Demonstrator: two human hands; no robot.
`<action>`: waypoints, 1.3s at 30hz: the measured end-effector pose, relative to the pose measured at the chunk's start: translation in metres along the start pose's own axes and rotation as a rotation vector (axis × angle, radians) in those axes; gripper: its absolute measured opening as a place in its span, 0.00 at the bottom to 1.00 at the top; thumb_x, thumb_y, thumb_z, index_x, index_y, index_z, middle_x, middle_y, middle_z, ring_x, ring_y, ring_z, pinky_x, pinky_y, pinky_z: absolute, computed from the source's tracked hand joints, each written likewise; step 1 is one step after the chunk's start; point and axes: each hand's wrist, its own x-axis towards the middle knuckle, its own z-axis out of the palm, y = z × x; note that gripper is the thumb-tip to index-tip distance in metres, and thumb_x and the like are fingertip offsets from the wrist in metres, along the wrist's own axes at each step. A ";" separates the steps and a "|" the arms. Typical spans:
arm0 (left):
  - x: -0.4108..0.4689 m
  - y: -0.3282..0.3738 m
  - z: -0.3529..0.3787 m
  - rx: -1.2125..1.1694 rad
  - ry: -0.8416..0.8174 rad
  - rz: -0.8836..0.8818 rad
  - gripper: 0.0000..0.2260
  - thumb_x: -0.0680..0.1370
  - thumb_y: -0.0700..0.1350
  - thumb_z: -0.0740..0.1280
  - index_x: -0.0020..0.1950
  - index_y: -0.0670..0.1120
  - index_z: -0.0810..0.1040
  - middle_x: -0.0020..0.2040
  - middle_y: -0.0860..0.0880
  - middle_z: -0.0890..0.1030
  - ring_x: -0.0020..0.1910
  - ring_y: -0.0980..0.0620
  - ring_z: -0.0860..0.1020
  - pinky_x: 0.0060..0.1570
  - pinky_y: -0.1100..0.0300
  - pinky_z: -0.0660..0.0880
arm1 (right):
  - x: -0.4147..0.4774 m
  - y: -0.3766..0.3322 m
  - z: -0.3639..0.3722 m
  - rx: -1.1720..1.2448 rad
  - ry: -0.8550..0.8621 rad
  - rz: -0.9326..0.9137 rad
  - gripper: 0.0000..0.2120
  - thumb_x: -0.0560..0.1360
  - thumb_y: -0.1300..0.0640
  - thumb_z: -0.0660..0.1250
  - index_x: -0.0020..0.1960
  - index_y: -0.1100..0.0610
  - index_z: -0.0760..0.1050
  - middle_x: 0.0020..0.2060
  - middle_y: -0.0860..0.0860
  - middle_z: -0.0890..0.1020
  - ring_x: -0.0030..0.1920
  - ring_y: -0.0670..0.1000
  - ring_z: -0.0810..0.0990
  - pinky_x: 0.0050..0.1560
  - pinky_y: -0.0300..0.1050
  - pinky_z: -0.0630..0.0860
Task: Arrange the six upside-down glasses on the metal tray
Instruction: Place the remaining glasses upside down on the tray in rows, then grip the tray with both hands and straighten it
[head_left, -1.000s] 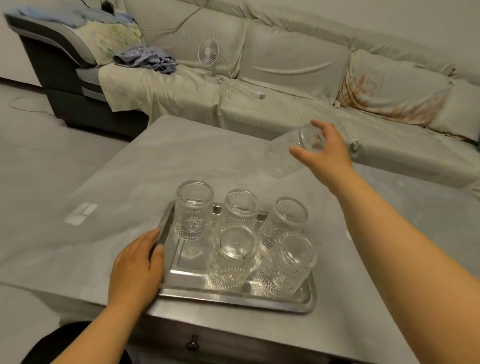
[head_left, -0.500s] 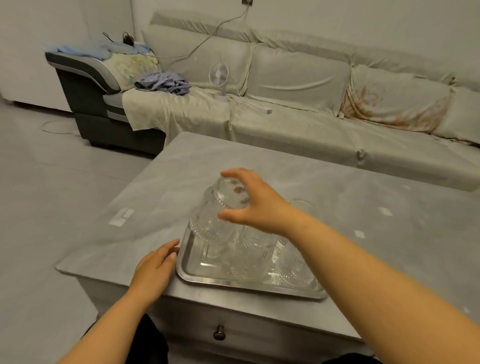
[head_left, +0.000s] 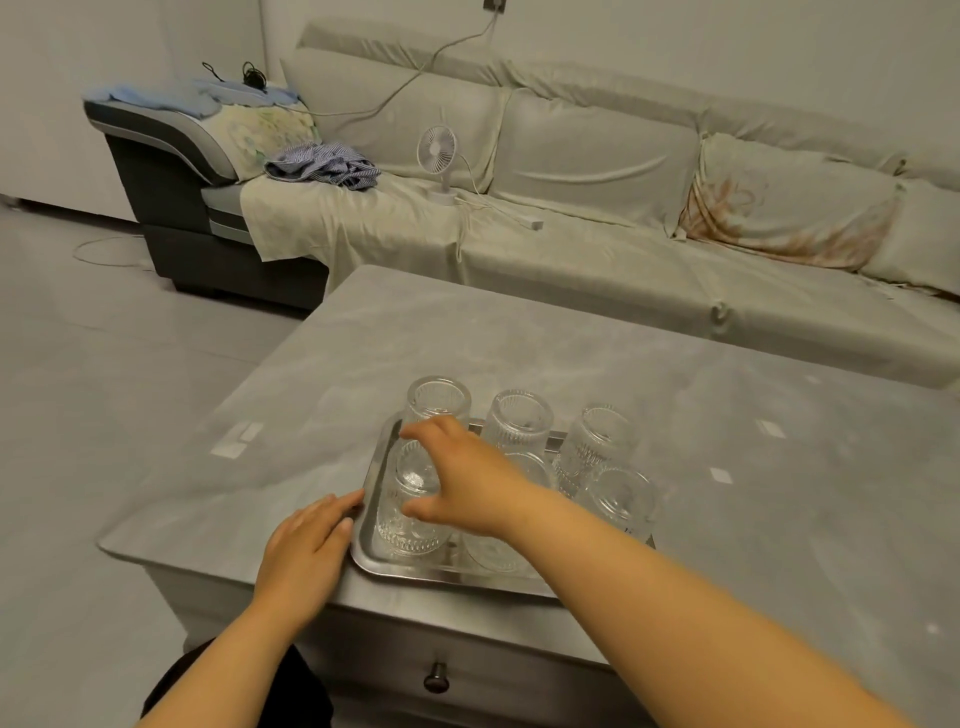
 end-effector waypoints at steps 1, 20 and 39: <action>0.000 0.000 0.000 0.012 0.005 0.000 0.15 0.77 0.40 0.56 0.63 0.48 0.71 0.67 0.44 0.71 0.69 0.46 0.64 0.68 0.52 0.56 | 0.001 0.000 0.001 -0.006 0.002 0.004 0.33 0.68 0.53 0.70 0.68 0.54 0.58 0.68 0.56 0.64 0.64 0.58 0.68 0.62 0.54 0.70; -0.001 0.004 0.008 0.097 0.062 -0.006 0.15 0.78 0.42 0.54 0.63 0.43 0.70 0.67 0.41 0.71 0.69 0.44 0.63 0.69 0.50 0.55 | -0.110 0.116 -0.001 0.258 0.786 0.525 0.14 0.74 0.69 0.55 0.56 0.65 0.73 0.56 0.62 0.78 0.59 0.60 0.72 0.59 0.49 0.66; 0.055 0.070 0.022 -0.855 -0.209 -0.206 0.17 0.77 0.52 0.55 0.65 0.54 0.67 0.64 0.52 0.71 0.61 0.51 0.71 0.60 0.53 0.65 | -0.126 0.179 0.048 0.078 0.434 0.707 0.17 0.78 0.60 0.50 0.65 0.56 0.67 0.70 0.52 0.67 0.71 0.52 0.60 0.73 0.47 0.53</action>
